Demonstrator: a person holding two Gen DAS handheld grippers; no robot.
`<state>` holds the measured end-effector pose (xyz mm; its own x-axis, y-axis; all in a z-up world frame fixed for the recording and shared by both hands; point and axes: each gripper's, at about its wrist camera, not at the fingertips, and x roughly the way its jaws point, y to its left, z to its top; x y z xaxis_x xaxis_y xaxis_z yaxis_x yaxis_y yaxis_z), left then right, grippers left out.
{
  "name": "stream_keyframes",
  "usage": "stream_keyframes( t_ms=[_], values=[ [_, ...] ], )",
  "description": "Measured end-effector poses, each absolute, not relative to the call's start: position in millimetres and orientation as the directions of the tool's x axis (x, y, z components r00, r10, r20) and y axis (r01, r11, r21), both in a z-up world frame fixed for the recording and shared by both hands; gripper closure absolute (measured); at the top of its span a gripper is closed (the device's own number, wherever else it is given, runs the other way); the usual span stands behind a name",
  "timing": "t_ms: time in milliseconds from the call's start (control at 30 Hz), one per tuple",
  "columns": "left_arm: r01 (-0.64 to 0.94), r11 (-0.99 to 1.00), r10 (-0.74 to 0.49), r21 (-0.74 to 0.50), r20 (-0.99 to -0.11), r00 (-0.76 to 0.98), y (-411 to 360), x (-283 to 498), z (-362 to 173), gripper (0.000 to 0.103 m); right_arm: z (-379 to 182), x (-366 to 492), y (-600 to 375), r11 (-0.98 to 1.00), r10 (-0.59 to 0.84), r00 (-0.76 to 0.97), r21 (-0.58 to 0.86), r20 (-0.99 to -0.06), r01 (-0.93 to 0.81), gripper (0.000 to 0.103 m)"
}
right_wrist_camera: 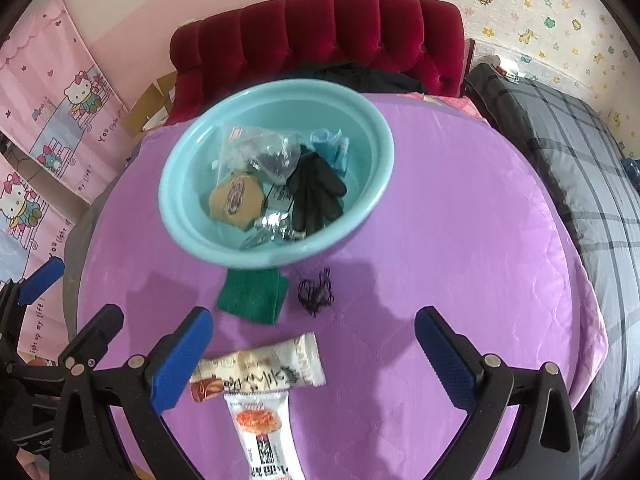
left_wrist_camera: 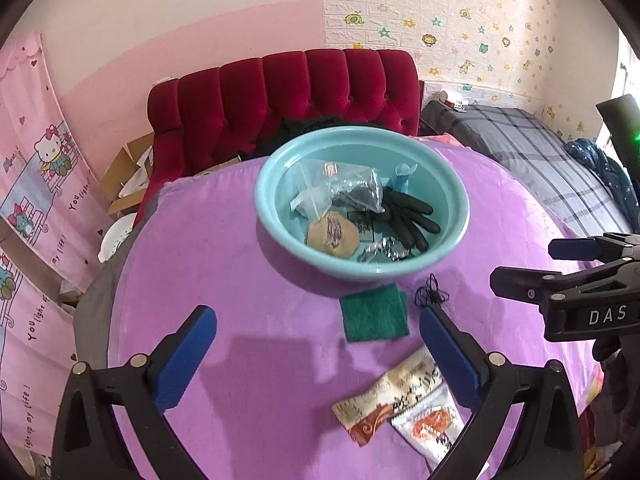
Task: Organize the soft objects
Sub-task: 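Withdraw both tools from the basin toward the snack packets, then grasp the white noodle packet with the right tool while the left tool grasps the SEAMILD packet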
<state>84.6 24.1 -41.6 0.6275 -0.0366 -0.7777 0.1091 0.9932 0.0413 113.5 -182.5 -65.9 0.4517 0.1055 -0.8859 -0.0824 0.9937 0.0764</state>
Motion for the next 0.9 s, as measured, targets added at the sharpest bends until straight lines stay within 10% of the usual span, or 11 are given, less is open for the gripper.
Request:
stream_keyframes(
  t_ms=[900],
  values=[
    [0.095,0.995,-0.041,0.014,-0.831,0.555,39,12,-108,0.0,-149,42,-158,0.991,0.075,0.336,0.033,-0.939,-0.129,0.0]
  ],
)
